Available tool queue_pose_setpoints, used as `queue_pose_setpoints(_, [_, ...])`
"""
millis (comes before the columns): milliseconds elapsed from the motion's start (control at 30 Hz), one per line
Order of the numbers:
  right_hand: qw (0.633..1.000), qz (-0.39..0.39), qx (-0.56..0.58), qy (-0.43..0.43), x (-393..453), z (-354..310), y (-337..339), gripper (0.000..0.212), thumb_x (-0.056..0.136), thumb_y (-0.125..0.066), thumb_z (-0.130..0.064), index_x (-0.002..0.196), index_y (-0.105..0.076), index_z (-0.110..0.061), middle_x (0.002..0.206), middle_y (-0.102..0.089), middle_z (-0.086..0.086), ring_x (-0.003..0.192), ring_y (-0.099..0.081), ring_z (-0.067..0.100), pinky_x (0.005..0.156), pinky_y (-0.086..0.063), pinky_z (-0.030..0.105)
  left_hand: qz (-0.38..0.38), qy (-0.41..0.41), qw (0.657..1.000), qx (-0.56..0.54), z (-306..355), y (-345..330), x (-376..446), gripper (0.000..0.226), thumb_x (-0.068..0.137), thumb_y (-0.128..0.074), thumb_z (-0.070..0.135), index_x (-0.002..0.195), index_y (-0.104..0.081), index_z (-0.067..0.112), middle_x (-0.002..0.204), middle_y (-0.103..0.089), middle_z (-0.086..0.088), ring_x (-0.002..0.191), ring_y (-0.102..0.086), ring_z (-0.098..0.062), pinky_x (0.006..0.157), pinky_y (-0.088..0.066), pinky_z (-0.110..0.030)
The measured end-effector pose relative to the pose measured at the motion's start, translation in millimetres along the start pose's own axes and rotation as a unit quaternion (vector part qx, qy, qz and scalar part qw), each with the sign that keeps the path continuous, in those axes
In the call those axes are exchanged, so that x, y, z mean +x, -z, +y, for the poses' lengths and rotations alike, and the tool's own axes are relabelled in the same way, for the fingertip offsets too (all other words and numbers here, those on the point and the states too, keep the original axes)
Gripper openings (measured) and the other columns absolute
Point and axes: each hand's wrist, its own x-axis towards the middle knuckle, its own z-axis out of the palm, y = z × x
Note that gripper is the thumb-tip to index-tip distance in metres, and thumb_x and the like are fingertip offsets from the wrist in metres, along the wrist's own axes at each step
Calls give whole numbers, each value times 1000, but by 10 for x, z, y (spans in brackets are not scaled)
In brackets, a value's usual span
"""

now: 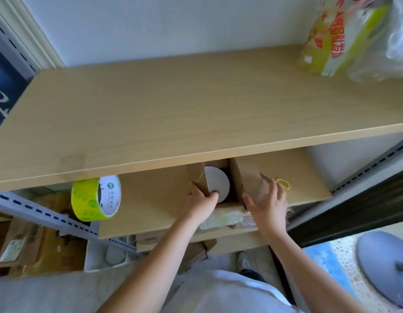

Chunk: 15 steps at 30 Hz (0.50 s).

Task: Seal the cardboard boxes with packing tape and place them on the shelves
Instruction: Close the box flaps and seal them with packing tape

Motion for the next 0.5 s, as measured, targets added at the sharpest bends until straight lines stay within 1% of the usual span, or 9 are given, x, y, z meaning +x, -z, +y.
queue_pose_setpoints(33, [994,-72,51,-68,134,5,56,104,73,-73,-64,152,-24,-18,148,-41,14,132,-45,32,106,-44,49,6,9,1000,-9,32,14,-16,76,88,-48,37,153,-18,15,98,-56,-3,74,-57,-15,61,-48,-28])
queue_pose_setpoints(67, [979,-145,94,-107,248,5,91,107,68,-77,-64,151,-27,-18,139,-51,11,119,-57,29,97,-52,45,7,18,1000,-15,55,22,-21,65,91,-46,26,150,-24,12,88,-52,-2,69,-52,-16,61,-46,-27])
queue_pose_setpoints(133, [960,-214,126,-129,395,-22,141,92,72,-82,-48,145,-37,-15,123,-60,6,91,-64,17,73,-55,27,-13,42,999,-24,91,53,-36,55,93,-39,13,147,-27,14,91,-48,-2,73,-48,-17,70,-51,-34])
queue_pose_setpoints(167, [964,-211,115,-118,457,-7,148,88,74,-84,-41,144,-39,-14,124,-61,6,88,-63,15,68,-51,22,-31,57,997,-34,118,72,-76,54,94,-37,9,147,-27,15,95,-47,-1,76,-49,-17,77,-55,-38])
queue_pose_setpoints(233, [977,-177,89,-77,537,47,184,89,72,-86,-38,143,-39,-13,125,-62,7,94,-61,17,73,-48,22,-48,79,994,-56,113,92,-101,52,95,-37,2,145,-27,12,100,-44,0,81,-52,-16,87,-58,-41])
queue_pose_setpoints(300, [979,-164,106,-62,616,120,265,75,73,-87,-32,134,-48,-11,111,-66,3,89,-62,14,72,-47,19,-47,100,990,-88,89,123,-98,48,94,-41,-2,140,-32,8,110,-43,-3,85,-52,-17,87,-58,-42])
queue_pose_setpoints(367, [946,-203,229,-108,689,230,332,52,75,-84,-18,120,-61,-5,96,-72,0,81,-67,11,66,-50,15,-30,106,988,-112,53,155,-98,36,97,-48,6,132,-39,7,111,-47,-4,86,-54,-18,77,-61,-39])
queue_pose_setpoints(433, [889,-239,353,-168,688,308,396,50,69,-83,-12,115,-66,-4,97,-76,6,83,-71,17,67,-52,23,-7,99,989,-111,6,193,-78,31,98,-55,20,125,-44,10,104,-53,-3,82,-55,-14,63,-56,-30])
queue_pose_setpoints(500, [857,-250,409,-189,662,326,448,50,62,-81,-14,111,-69,-8,102,-75,10,82,-69,18,61,-49,24,-4,89,990,-107,-38,205,-51,27,98,-58,24,119,-46,13,104,-56,-3,81,-54,-12,61,-51,-27])
